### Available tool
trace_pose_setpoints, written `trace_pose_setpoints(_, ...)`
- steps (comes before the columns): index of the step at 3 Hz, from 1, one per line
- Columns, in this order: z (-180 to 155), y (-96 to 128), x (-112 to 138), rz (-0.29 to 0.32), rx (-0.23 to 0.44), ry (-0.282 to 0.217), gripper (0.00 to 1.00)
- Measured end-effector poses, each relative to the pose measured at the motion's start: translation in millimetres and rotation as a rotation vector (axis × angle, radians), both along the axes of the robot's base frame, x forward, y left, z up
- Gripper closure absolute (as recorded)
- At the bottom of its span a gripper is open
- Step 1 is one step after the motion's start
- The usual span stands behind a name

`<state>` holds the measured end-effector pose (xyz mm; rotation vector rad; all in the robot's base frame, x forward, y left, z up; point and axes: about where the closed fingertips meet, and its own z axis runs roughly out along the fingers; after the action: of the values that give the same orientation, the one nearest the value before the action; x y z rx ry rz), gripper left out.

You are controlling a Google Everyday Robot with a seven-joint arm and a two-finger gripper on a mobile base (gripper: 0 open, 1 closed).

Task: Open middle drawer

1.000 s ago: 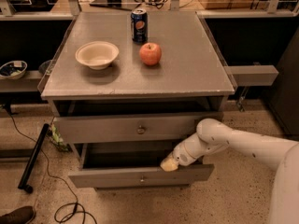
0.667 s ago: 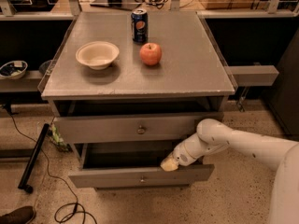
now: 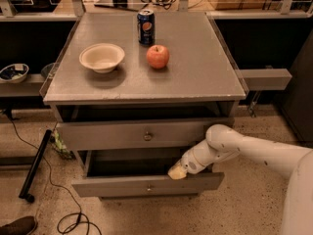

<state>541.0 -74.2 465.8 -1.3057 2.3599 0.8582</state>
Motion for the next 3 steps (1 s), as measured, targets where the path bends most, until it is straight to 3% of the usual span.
trace_pose_setpoints(2,-0.1,0.1,0.0,0.000,0.000,0.000,0.15)
trace_pose_setpoints(3,-0.1,0.1,-0.1,0.000,0.000,0.000,0.00)
